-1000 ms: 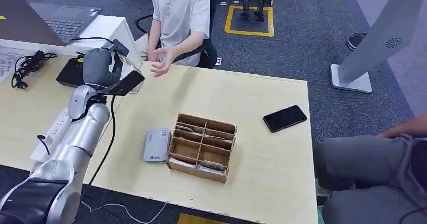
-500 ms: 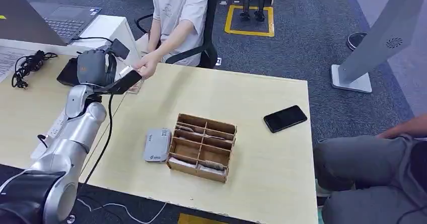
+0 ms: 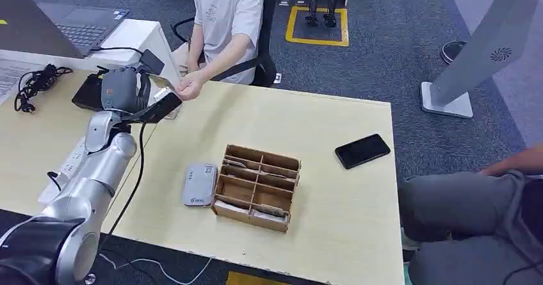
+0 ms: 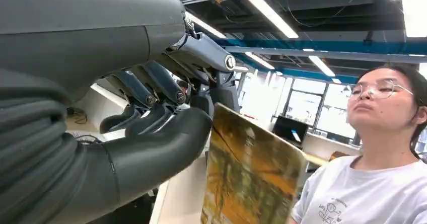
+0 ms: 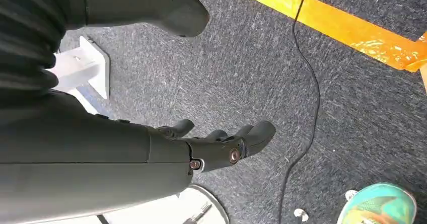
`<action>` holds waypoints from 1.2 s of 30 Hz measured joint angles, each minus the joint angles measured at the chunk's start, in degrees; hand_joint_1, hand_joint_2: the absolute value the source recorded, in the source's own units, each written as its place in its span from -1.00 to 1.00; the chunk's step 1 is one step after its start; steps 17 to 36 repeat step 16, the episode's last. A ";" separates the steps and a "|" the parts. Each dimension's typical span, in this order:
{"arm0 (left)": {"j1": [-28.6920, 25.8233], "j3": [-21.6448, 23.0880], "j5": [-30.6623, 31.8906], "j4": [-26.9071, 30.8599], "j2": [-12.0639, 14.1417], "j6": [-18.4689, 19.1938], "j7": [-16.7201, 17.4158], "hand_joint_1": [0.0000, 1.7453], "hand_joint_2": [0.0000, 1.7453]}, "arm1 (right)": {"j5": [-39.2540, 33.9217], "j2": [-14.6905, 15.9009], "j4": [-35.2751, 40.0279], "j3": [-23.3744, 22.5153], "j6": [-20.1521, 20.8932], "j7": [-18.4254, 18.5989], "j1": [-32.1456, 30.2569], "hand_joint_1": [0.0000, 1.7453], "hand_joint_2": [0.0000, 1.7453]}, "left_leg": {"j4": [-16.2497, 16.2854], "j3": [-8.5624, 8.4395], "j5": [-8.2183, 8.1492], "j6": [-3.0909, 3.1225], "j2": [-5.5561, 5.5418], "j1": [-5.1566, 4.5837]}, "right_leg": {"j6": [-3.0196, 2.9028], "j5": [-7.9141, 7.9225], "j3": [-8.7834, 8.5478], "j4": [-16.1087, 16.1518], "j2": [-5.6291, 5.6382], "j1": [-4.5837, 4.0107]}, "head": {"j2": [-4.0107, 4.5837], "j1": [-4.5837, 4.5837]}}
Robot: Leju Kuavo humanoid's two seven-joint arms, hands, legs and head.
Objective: Pass the card to the sensor for recognition and then transmit it.
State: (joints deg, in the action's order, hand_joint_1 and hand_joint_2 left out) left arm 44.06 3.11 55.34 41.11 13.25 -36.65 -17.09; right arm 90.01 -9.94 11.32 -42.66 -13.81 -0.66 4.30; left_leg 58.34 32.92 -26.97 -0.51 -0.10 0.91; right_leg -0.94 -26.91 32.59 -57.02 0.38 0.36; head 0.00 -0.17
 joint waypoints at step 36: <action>-9.02 -6.83 -1.20 8.03 -1.12 -2.95 -8.95 -1.00 1.00 | -1.22 -0.09 0.00 -0.04 -0.07 0.79 -0.15 -1.00 1.00 | -0.01 0.01 -0.04 -0.01 0.13 0.00 | 0.00 -0.01 0.03 0.00 0.14 0.00 | 0.00 0.00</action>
